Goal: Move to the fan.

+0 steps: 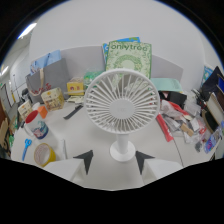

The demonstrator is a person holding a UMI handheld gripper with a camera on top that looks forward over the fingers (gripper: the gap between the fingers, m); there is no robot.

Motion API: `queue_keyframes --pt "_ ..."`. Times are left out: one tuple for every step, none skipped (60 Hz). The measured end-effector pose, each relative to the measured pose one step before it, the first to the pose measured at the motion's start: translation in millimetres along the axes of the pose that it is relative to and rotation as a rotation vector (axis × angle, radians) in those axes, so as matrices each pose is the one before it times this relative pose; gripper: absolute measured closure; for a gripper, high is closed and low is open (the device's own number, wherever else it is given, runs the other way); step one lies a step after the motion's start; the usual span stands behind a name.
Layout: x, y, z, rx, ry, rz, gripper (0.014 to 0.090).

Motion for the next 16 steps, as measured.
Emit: queue_keyframes --pt "0.02 -0.12 0.03 0.00025 0.00028 0.0002 0.0205" --pt "0.15 -0.12 -0.02 -0.00002 0.00048 0.0 0.0205" --pt "0.2 -0.09 0.03 -0.00012 0.00048 -0.0001 0.0205" --pt "0.11 -0.05 -0.03 -0.00017 0.00037 -0.0001 0.0207" --pt "-0.04 -0.04 -0.01 0.00004 0.00004 0.0 0.0206" --pt "0.05 -0.08 0.0 0.00027 0.00002 0.0002 0.0206" --pt "0.09 -0.08 0.03 0.00011 0.00043 0.0 0.0206" --pt "0.09 -0.02 0.06 -0.00002 0.00081 0.0002 0.0206" --pt "0.01 0.03 0.05 0.00009 0.00028 0.0001 0.0207" --pt "0.1 -0.02 0.05 0.00032 0.00062 -0.0002 0.0206" --pt "0.16 0.02 0.04 0.00062 0.00099 -0.0004 0.0205" --pt "0.14 -0.03 0.07 0.0003 0.00095 -0.0001 0.0207" --pt "-0.01 0.1 0.05 -0.00024 0.00046 0.0003 0.0206" --pt "-0.31 0.2 0.03 -0.0005 -0.00038 0.0007 0.0208" --pt "-0.35 0.15 0.0 -0.00051 -0.00115 0.0013 0.0208" --pt "-0.48 0.2 -0.01 -0.00046 -0.00149 0.0015 0.0207"
